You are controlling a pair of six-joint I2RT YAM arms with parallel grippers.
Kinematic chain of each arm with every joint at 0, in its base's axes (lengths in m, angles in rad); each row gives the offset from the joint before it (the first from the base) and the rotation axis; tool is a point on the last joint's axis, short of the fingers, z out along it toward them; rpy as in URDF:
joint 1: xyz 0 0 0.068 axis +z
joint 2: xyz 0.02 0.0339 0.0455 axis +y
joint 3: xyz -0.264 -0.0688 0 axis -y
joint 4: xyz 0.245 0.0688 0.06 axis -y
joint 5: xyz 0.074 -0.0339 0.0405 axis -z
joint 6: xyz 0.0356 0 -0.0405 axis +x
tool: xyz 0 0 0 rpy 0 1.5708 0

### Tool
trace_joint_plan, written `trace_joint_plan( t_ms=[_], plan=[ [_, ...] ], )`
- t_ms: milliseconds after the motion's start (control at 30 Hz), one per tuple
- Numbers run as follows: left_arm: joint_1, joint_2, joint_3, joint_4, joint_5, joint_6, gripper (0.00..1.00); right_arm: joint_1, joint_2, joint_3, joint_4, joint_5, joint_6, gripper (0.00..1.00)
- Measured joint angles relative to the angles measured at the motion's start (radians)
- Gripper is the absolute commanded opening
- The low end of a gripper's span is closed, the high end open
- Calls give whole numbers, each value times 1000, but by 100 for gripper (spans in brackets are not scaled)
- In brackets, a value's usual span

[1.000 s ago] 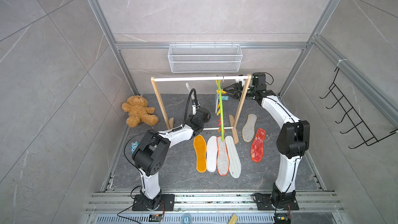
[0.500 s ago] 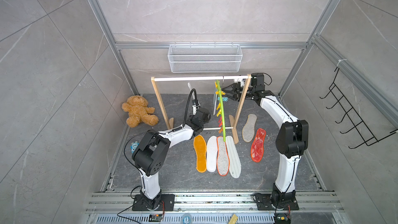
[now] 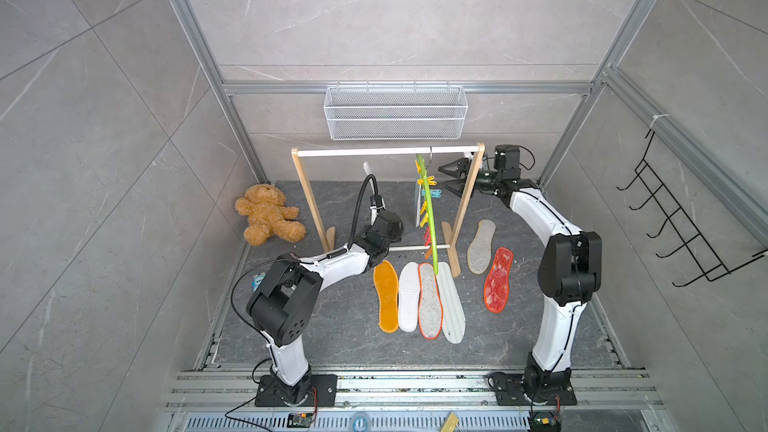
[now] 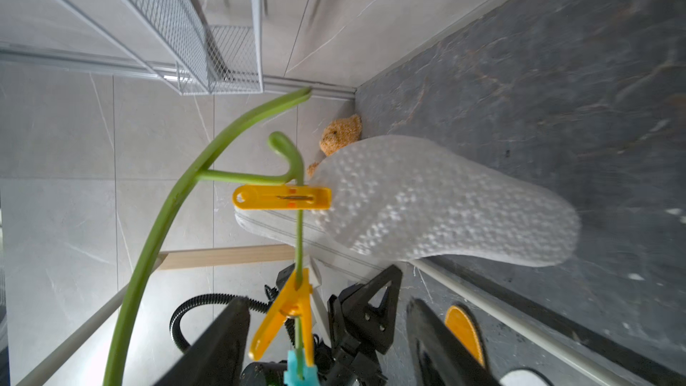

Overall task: Take the shoe insoles off the hanger
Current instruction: Open the clamp at the hanger, then place the insole at the center of the board.

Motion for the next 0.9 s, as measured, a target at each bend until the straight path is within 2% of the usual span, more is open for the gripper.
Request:
trace_joint_plan(
  t_ms=[267, 467, 700, 900],
  plan=[
    [0, -87, -74, -10, 117, 16, 0, -139, -154, -271, 147, 74, 104, 71],
    [2, -203, -134, -53, 222, 52, 0, -171, -301, -427, 193, 113, 109, 70],
    [34, -344, -204, -125, 370, 76, 0, -171, -435, -547, 159, 132, 18, 68],
    [68, -391, -208, -237, 527, 89, 0, -171, -553, -626, 68, 147, -80, 68]
  ],
)
